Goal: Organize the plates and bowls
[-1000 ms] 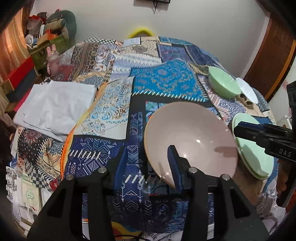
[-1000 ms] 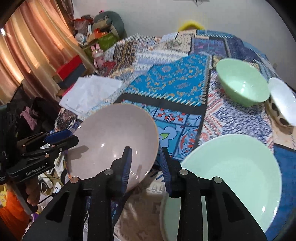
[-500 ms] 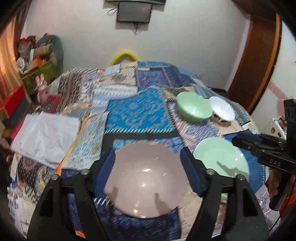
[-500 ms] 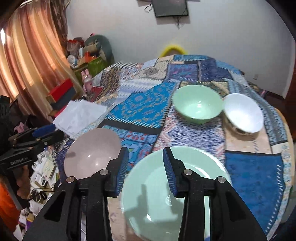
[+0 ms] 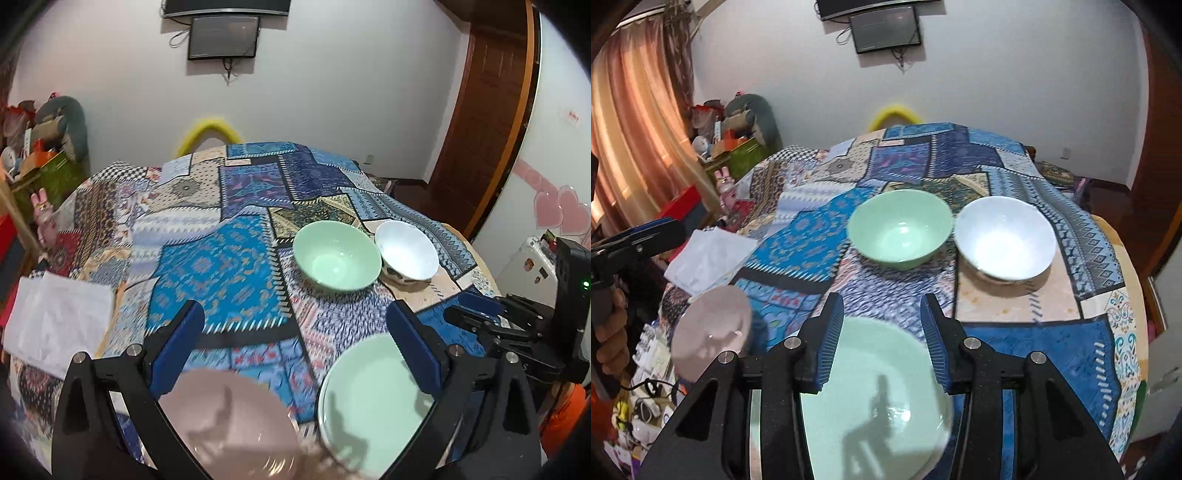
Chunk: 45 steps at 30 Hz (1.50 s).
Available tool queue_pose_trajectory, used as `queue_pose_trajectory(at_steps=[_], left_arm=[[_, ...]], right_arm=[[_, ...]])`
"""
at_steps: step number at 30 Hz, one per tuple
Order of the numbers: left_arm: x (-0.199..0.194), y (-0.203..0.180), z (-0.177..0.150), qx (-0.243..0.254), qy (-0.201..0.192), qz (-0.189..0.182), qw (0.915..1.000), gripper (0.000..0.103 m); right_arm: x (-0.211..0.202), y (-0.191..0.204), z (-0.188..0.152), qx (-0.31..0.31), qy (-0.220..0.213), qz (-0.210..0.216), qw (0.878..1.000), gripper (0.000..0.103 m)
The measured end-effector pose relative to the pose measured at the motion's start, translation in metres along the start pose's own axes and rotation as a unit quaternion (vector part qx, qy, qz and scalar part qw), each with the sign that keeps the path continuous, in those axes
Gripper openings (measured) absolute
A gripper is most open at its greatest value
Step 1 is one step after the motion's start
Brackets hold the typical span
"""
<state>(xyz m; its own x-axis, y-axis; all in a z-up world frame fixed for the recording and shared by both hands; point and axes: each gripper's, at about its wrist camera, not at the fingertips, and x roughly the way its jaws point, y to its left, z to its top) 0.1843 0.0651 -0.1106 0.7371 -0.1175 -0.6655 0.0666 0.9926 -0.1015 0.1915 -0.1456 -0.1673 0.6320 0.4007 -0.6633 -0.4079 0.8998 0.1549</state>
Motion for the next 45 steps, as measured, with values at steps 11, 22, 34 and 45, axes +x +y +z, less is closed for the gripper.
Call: queue_pose_trajectory(at_steps=[11, 22, 34, 45], left_arm=[[0.121, -0.005, 0.021, 0.002, 0.084, 0.007, 0.9965, 0.081], [0.208, -0.003, 0.027, -0.010, 0.139, 0.001, 0.9903, 0.038], [0.241, -0.019, 0.023, 0.079, 0.150, 0.038, 0.9848, 0.016], [0.215, 0.002, 0.009, 0.123, 0.197, 0.040, 0.9718, 0.017]], right_arm=[[0.043, -0.041, 0.017, 0.033, 0.018, 0.008, 0.999, 0.040], [0.104, -0.056, 0.024, 0.096, 0.053, 0.046, 0.993, 0.039], [0.128, -0.056, 0.032, 0.093, 0.080, 0.042, 0.992, 0.036], [0.139, -0.051, 0.042, 0.064, 0.108, 0.042, 0.991, 0.036]])
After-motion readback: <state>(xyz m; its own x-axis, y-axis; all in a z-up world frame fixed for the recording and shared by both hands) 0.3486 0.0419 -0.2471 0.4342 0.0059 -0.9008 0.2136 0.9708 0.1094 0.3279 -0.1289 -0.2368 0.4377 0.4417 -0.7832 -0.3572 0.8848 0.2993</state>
